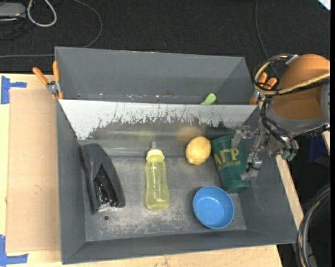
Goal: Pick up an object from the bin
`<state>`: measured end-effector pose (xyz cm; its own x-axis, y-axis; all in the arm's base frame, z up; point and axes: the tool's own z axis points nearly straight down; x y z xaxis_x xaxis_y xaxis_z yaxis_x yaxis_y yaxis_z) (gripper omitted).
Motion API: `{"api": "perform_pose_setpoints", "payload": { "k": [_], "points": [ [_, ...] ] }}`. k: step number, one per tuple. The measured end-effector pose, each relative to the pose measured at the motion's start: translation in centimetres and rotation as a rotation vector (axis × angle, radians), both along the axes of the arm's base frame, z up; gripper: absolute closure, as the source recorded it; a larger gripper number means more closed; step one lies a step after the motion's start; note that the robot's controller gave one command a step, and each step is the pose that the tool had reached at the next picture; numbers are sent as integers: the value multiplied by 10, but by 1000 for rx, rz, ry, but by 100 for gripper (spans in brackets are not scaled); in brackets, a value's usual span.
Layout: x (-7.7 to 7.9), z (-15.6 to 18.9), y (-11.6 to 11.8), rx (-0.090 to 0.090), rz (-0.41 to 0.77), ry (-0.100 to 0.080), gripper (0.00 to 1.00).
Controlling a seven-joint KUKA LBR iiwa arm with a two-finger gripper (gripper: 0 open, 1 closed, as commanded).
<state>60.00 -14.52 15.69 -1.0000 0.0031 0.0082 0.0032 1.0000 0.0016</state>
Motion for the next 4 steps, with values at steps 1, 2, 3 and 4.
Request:
{"api": "perform_pose_setpoints", "payload": {
  "k": [1,2,3,4],
  "points": [
    [2,5,1,-1,5,-7,0],
    [-63,-82,77,2,231,-3,0],
    [-79,-25,66,-4,396,-17,0],
    [-71,-90,82,8,284,10,0]
  ]
}}
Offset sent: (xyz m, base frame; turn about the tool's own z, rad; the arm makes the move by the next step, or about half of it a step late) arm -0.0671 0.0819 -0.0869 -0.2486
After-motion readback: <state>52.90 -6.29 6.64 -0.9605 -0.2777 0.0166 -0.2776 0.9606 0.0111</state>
